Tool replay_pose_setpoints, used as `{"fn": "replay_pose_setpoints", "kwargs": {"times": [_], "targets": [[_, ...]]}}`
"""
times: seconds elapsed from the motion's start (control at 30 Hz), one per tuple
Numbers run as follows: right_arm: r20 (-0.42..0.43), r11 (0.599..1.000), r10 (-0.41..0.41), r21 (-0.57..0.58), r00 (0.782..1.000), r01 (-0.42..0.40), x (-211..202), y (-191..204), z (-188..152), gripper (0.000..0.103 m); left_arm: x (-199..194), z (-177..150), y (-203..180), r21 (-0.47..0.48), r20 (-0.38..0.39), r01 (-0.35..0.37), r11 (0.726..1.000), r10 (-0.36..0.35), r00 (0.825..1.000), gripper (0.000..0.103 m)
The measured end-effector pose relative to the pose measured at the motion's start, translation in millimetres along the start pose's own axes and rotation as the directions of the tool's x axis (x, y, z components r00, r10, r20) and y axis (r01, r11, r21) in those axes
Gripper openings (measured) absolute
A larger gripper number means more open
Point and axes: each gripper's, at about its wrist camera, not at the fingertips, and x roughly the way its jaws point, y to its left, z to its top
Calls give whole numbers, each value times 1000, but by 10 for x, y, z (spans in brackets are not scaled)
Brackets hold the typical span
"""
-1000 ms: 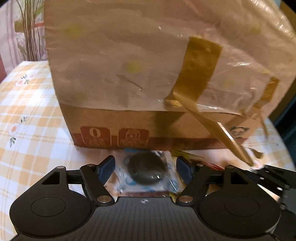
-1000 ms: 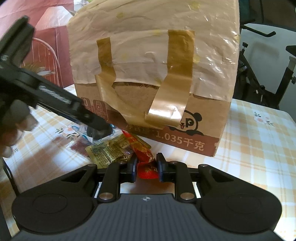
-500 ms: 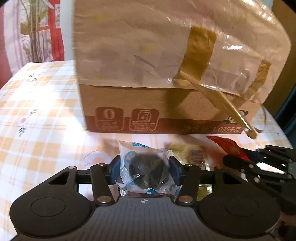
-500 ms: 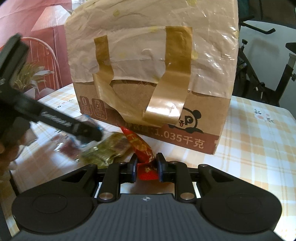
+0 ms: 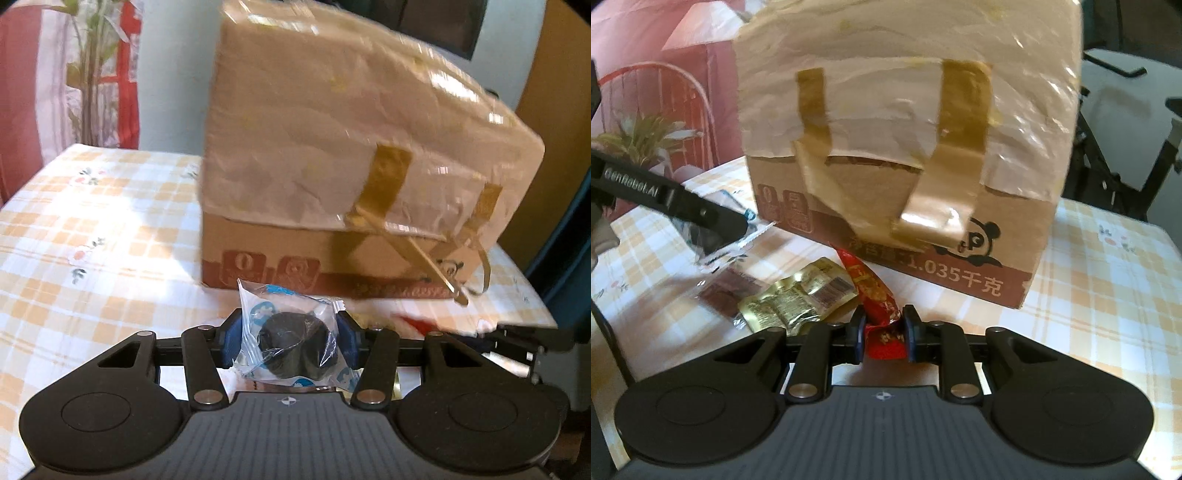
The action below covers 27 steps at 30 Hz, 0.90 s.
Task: Organize snacks
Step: 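Grasp the dark round packet with the left tool and lift it toward the box, then carry both packets over the open box and open both tools to drop them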
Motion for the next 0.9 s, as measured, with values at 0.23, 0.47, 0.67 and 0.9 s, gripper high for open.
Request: {"fn": "replay_pose_setpoints", "kwargs": {"times": [0.23,0.47,0.67,0.9], "targets": [[53,993,114,-16,992,-113,-255,237,149,21,-375,159,70,-12,92,-14,1000,15,996,54],[245,978,207,-30,947,-206,-640,276,747,21,-903,575,-84,52,314,-53,997,34,949,55],[399,975,208,-6,893,-224,-867,59,1342,21,-1056,1141,-298,107,428,-38,994,-12,904,55],[389,994,38,81,920,-76,-578,-269,1842,21,-557,1639,-526,135,393,-12,991,-42,918,55]]}}
